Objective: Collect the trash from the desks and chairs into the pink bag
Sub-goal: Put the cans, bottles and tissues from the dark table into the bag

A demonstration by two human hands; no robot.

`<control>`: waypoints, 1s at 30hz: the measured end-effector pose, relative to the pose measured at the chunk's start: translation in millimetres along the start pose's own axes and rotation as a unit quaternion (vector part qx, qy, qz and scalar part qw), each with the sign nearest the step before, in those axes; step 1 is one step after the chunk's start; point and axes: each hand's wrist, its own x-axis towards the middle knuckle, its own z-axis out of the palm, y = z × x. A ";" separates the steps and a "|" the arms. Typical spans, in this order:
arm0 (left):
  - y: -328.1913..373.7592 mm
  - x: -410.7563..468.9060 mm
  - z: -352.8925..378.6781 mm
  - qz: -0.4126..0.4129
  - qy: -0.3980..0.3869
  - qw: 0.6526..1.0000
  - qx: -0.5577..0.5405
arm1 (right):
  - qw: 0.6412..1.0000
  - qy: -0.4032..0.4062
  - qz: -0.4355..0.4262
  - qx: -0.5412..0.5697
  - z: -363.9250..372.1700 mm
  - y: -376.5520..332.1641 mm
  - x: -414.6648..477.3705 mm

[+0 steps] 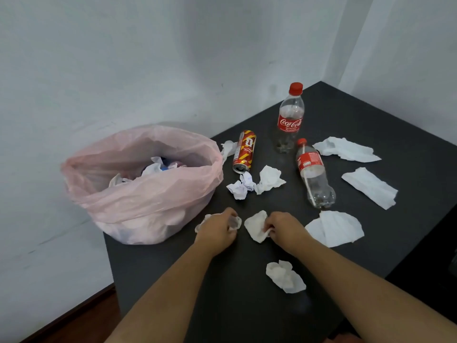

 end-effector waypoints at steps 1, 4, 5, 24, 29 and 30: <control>-0.8 -2.2 -1.2 0.019 0.008 1.000 0.015 | 1.000 0.005 -0.001 -0.001 -1.1 0.4 -1.2; -8.3 1.0 -4.7 0.036 0.034 0.995 0.088 | 1.000 0.016 -0.021 0.000 -0.8 -1.4 -5.3; -10.3 2.2 -5.6 0.039 0.021 0.996 0.083 | 0.999 0.003 -0.031 -0.007 0.1 -3.1 -3.3; -58.8 -51.0 -225.1 -0.081 0.344 0.931 -0.096 | 0.944 0.261 -0.153 0.134 -148.5 -209.0 58.1; -103.9 -44.1 -217.8 -0.120 0.200 0.972 -0.022 | 0.980 0.128 -0.134 0.067 -120.8 -209.8 65.0; -100.9 -42.6 -218.0 -0.103 0.207 0.972 0.032 | 0.979 0.140 -0.134 0.067 -123.6 -203.3 61.7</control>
